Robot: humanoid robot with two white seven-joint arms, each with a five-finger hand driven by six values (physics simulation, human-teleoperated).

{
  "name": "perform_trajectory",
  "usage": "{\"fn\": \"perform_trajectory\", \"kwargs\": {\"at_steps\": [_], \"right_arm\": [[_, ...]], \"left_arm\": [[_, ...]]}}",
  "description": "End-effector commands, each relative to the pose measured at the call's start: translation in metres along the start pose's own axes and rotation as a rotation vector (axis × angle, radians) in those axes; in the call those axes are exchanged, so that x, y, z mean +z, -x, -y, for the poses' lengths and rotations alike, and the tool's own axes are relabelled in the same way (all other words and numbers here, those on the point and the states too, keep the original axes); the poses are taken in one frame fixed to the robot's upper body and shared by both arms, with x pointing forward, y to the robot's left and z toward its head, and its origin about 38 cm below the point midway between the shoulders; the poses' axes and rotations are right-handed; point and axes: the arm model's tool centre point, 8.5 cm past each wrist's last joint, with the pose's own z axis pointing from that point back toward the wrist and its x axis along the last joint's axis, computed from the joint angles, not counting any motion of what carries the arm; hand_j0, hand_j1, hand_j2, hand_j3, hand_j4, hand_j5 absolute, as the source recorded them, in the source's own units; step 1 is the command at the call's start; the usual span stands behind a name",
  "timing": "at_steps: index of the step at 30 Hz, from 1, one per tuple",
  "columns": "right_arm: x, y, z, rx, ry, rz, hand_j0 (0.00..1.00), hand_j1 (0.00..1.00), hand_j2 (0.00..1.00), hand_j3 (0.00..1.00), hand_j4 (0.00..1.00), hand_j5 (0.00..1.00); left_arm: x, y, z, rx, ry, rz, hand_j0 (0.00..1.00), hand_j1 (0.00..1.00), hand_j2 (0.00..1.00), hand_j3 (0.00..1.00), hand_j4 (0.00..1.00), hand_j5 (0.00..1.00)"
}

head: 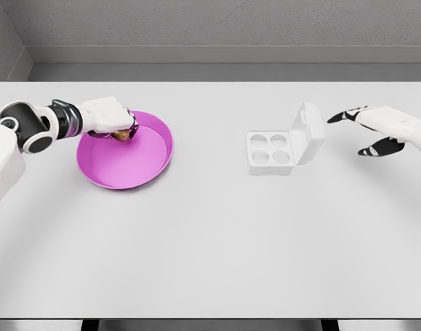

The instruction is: Pack egg into the box and close the box lid

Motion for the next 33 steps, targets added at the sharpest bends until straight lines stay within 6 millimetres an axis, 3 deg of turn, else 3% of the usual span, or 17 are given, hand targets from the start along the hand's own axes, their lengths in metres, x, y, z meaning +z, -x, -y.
{"fn": "perform_trajectory", "kwargs": {"at_steps": [1,8,22,26,33], "right_arm": [[0.001,0.000,0.001,-0.002,0.003,-0.001,0.85,0.85,0.85,0.85,0.85,0.85],[0.002,0.001,0.002,0.000,0.002,-0.004,0.85,0.85,0.85,0.85,0.85,0.85],[0.002,0.001,0.002,0.000,0.002,-0.004,0.85,0.85,0.85,0.85,0.85,0.85],[0.001,0.001,0.002,0.000,0.002,-0.002,0.85,0.85,0.85,0.85,0.85,0.85],[0.001,0.000,0.002,0.000,0.003,0.000,0.85,0.85,0.85,0.85,0.85,0.85]], "left_arm": [[0.002,-0.001,-0.005,-0.006,-0.016,0.001,0.47,0.47,0.47,0.47,0.47,0.47],[0.007,-0.007,-0.017,-0.027,-0.057,0.005,0.46,0.46,0.46,0.46,0.46,0.46],[0.020,-0.032,-0.061,-0.121,-0.181,0.037,0.44,0.44,0.44,0.44,0.44,0.44],[0.019,-0.039,-0.059,-0.119,-0.185,0.048,0.43,0.43,0.43,0.43,0.43,0.43],[0.019,-0.055,-0.074,-0.142,-0.233,0.076,0.43,0.43,0.43,0.43,0.43,0.43]]}}
